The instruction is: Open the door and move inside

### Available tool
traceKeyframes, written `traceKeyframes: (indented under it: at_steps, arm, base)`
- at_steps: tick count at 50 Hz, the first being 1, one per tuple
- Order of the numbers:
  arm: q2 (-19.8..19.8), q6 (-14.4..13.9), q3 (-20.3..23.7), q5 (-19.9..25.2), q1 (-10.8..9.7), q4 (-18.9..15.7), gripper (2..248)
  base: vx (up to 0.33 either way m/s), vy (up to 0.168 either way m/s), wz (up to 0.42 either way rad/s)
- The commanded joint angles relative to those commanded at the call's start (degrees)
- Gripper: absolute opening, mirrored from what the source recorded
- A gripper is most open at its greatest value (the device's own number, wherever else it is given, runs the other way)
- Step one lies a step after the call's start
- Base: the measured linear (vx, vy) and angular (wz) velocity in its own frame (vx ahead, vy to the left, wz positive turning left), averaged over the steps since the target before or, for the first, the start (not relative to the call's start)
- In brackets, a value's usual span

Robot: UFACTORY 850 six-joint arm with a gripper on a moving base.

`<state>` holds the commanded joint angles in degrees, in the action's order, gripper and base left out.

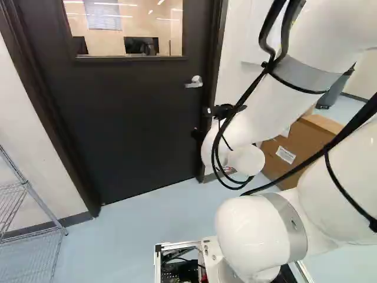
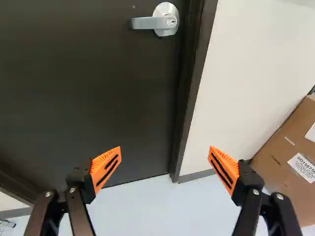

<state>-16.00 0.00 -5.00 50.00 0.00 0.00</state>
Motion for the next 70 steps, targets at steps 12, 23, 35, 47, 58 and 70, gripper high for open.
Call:
traceKeyframes:
  at_steps: [12, 23, 35, 47, 58, 70]
  arm:
    - [0.00, 0.00, 0.00, 0.00, 0.00, 0.00, 247]
    - [0.00, 0.00, 0.00, 0.00, 0.00, 0.00, 247]
    - [0.00, 0.00, 0.00, 0.00, 0.00, 0.00, 247]
    - [0.00, 0.00, 0.00, 0.00, 0.00, 0.00, 247]
    - [0.22, 0.00, -0.28, 0.00, 0.00, 0.00, 247]
    - [-0.48, 0.00, -1.13, 0.00, 0.00, 0.00, 247]
  base:
    - [0.039, 0.124, -0.030]
    - [0.000, 0.039, -0.005]
    - [-0.001, -0.007, 0.001]
    - [0.000, 0.000, 0.000]
    - [0.000, 0.000, 0.000]
    - [0.000, 0.000, 0.000]
